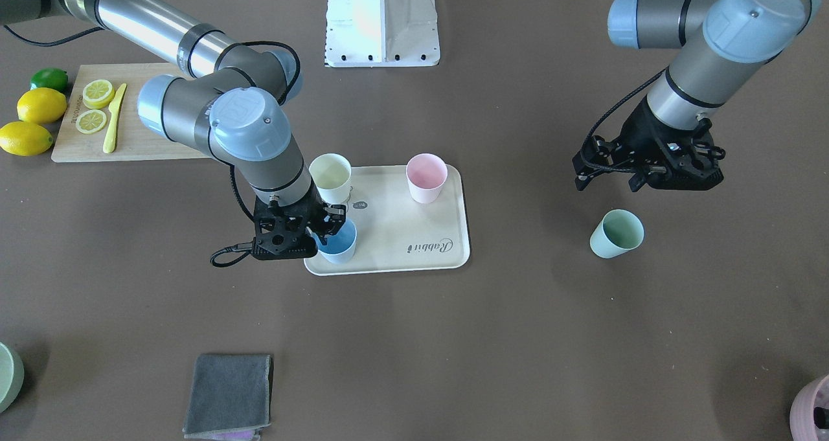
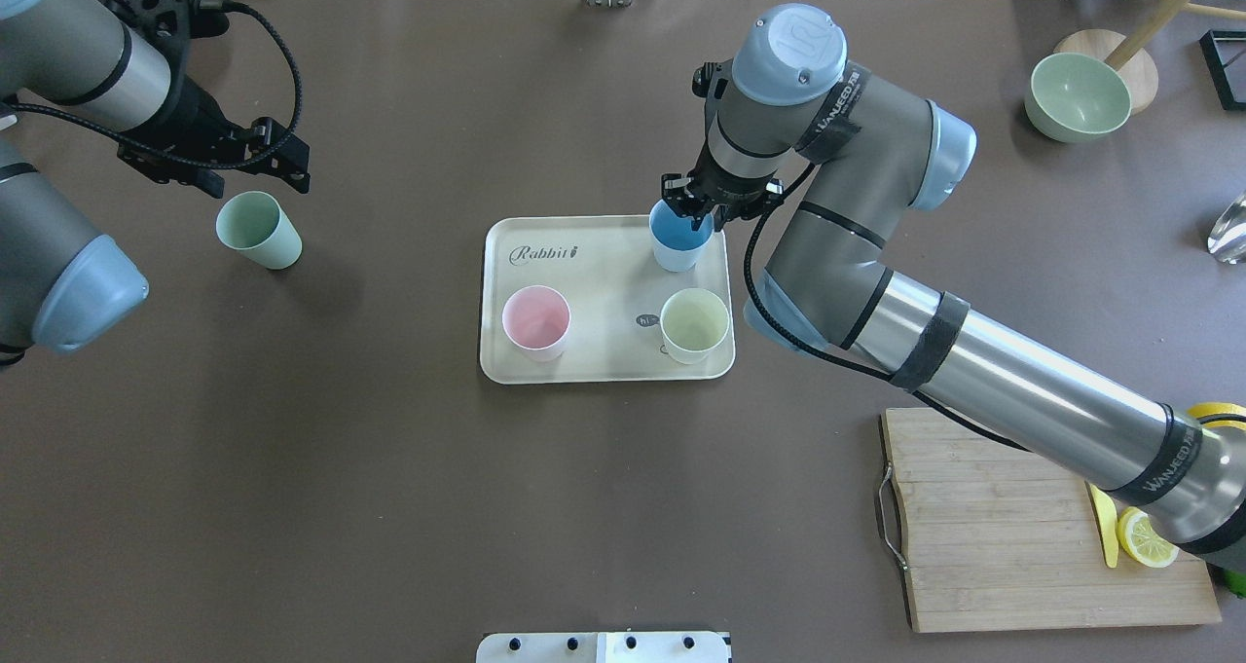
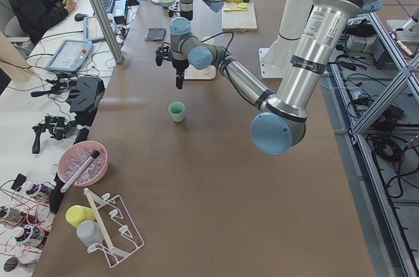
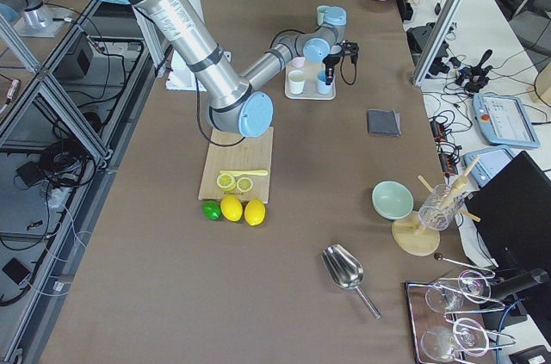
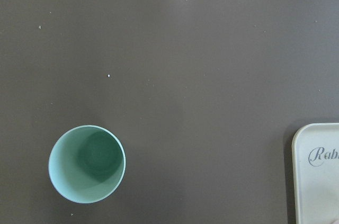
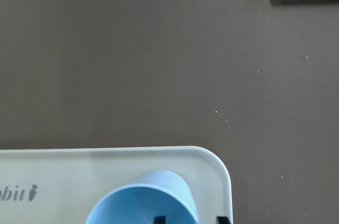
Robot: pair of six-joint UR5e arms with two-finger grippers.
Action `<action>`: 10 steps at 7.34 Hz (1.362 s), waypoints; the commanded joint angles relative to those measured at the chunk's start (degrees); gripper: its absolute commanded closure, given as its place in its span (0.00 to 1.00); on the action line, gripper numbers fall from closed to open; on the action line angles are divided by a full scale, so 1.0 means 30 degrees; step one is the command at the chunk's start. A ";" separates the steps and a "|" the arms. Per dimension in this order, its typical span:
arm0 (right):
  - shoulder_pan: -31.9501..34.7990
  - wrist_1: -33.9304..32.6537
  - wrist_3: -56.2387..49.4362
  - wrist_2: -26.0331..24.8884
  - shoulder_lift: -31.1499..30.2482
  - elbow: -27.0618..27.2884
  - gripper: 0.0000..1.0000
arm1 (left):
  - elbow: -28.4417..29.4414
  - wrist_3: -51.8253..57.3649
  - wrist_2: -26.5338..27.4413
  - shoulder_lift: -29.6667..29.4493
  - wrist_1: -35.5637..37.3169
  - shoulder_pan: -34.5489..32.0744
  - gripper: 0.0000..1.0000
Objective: Place all cups on tray
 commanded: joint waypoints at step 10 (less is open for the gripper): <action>0.2595 -0.4235 -0.1464 0.1722 -0.2165 0.4795 0.00 | 0.7136 0.2229 0.0260 0.0286 -0.6780 -0.0086 0.03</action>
